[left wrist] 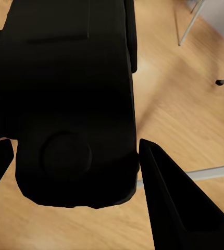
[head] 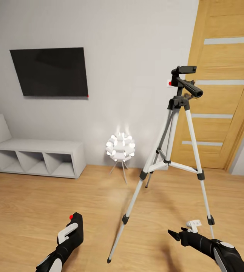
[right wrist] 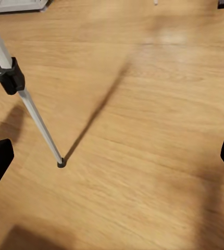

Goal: Attach the digital camera to the camera tripod in the bedroom.

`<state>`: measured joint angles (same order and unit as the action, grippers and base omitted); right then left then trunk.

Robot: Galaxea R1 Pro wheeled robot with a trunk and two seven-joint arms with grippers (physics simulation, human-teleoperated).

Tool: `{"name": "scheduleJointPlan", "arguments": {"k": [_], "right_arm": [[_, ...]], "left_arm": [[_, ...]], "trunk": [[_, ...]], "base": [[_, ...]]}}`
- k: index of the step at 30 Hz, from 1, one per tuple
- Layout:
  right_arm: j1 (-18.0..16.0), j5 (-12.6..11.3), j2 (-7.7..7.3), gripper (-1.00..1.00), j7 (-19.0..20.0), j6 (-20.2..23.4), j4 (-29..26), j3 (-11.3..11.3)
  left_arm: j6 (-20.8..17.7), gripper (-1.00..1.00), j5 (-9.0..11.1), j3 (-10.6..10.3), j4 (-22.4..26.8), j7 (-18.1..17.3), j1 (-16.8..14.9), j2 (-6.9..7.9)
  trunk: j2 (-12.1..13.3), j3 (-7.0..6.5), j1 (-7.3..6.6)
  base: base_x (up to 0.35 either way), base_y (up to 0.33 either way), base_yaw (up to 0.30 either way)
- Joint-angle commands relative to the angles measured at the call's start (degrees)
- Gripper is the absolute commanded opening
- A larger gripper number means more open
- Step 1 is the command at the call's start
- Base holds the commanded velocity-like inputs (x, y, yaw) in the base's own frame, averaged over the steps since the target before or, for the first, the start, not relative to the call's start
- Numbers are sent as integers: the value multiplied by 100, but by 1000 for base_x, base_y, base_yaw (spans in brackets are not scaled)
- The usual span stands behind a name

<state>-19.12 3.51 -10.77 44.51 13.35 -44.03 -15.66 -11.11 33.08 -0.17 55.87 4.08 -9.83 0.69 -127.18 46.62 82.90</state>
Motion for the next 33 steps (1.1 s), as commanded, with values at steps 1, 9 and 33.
{"name": "scheduleJointPlan", "arguments": {"k": [1,9,33], "right_arm": [[-4,37,5,100,40,36,-9,-25],[-4,36,5,100,40,36,-9,-25],[-4,35,13,100,-79,42,-9,-17]], "left_arm": [[-31,-100,43,-2,14,22,-1,2],[-31,-100,40,-8,37,48,-1,2],[-31,-100,32,-1,3,57,-1,2]], "trunk": [[39,-12,-24],[360,-156,-199],[1322,-587,-726]], "base": [[0,0,0],[0,0,0],[0,0,0]]}}
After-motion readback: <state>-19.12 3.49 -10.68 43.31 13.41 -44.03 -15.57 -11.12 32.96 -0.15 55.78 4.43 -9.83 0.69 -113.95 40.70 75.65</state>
